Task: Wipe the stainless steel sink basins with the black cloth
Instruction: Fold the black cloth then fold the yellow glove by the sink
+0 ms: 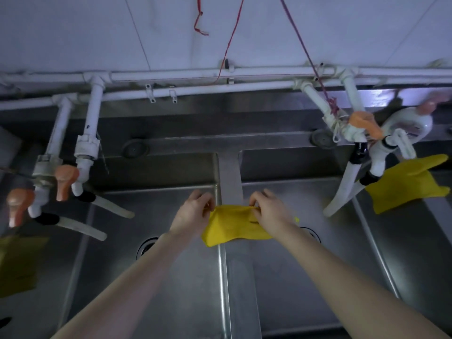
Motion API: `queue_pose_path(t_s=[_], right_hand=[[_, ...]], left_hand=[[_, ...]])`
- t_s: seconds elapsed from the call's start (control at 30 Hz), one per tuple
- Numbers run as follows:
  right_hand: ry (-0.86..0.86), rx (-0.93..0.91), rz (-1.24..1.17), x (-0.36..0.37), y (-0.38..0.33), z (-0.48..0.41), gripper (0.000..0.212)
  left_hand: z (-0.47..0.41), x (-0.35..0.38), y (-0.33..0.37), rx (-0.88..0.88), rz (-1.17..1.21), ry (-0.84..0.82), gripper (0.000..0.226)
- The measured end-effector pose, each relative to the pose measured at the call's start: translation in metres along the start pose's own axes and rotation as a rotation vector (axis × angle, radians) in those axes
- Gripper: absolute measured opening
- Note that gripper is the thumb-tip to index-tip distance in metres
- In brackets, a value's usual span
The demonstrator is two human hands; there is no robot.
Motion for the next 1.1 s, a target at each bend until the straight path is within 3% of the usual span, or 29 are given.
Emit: queue_pose_path(t_s=[0.13, 0.3, 0.57, 0.8, 1.1], right_hand=[[0.008, -0.045, -0.002, -0.014, -0.017, 0.032, 0.012], [0.143, -0.195, 0.044, -0.043, -0.064, 0.087, 0.012], [0.192, -0.341, -0.037, -0.038, -0.150, 0.202, 0.013], [0.054, -0.419, -0.070, 0.016, -0.230, 0.250, 0.010], [-0.127, -0.457, -0.115, 0.111, -0.340, 0.230, 0.021]], left_hand=[[0.035, -0.030, 0.012, 0.091, -0.015, 0.051, 0.022], [0.090, -0.073, 0.037, 0.170, -0.112, 0.098, 0.023], [0.233, -0.153, 0.043, 0.124, -0.242, 0.264, 0.024], [0.340, -0.209, -0.006, 0.052, -0.342, 0.356, 0.024], [0.402, -0.269, -0.125, -0.092, -0.457, 0.393, 0.025]])
Point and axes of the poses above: each hand's wrist, its own z-axis away from the middle knuckle, its own x-axis out of the palm, y = z × x, the point moved 8 cm from there along -z, towards the middle knuckle, and after that the axes turned 7 degrees about -z, right-handed, at the moved point
